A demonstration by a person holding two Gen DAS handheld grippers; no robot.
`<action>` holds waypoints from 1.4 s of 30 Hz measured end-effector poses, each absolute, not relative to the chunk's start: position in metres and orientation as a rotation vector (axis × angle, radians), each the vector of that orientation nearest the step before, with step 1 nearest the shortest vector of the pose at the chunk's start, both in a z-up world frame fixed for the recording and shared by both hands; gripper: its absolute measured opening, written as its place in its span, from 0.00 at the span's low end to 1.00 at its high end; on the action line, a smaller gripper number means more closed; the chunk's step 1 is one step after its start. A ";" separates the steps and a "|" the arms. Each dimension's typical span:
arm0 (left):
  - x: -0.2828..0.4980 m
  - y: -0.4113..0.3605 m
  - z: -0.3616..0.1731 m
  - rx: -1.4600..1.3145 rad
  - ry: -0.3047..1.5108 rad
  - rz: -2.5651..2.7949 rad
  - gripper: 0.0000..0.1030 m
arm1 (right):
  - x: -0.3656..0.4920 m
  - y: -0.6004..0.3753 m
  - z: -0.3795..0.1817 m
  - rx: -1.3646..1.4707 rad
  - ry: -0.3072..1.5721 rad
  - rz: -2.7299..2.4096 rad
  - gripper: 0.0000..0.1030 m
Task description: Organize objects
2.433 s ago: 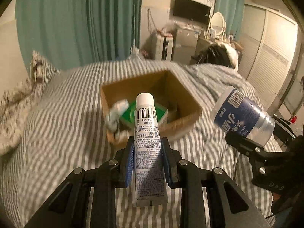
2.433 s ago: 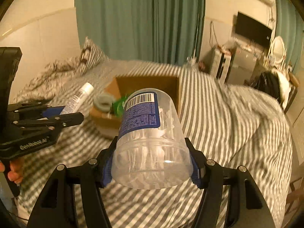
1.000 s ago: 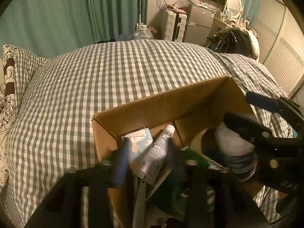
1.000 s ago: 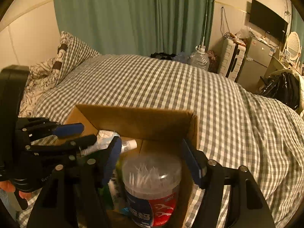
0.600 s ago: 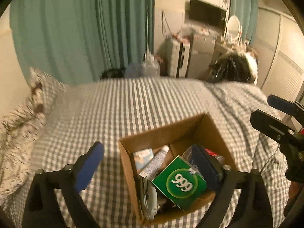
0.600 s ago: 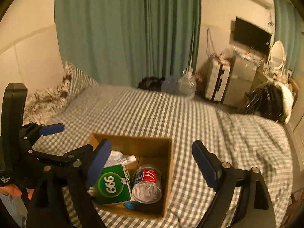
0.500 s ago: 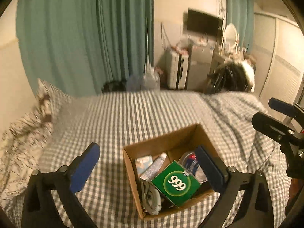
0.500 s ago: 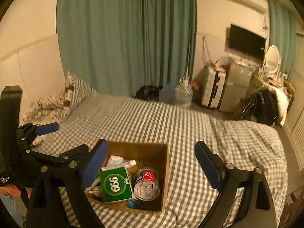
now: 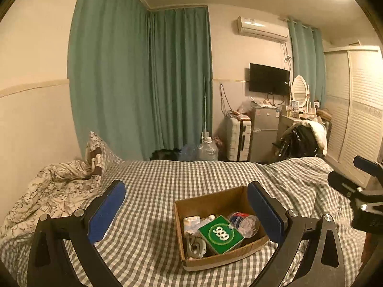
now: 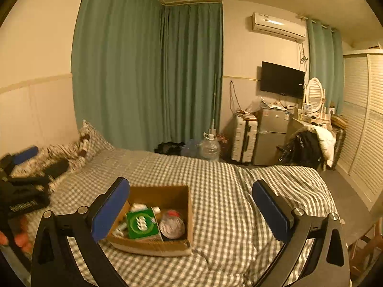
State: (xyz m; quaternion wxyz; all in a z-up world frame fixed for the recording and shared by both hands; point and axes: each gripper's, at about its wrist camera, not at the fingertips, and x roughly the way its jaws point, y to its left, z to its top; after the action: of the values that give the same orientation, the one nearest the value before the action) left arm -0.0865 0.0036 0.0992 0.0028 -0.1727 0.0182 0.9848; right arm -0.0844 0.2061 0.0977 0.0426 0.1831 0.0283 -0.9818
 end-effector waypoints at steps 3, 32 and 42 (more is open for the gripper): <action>-0.073 0.010 0.085 -0.525 0.104 3.135 1.00 | -0.077 0.211 0.072 0.537 0.086 -3.047 1.00; -0.061 0.013 0.017 -0.690 0.025 3.079 1.00 | -0.079 0.214 0.002 0.626 0.043 -3.001 1.00; -0.060 0.013 0.015 -0.704 0.025 3.078 1.00 | -0.078 0.214 0.001 0.630 0.047 -2.999 1.00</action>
State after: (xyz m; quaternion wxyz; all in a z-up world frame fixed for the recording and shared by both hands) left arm -0.0604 0.0131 0.0151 -0.0078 -0.2229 0.0080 0.9748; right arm -0.0777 0.2139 0.0009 0.0382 0.2054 0.0152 -0.9778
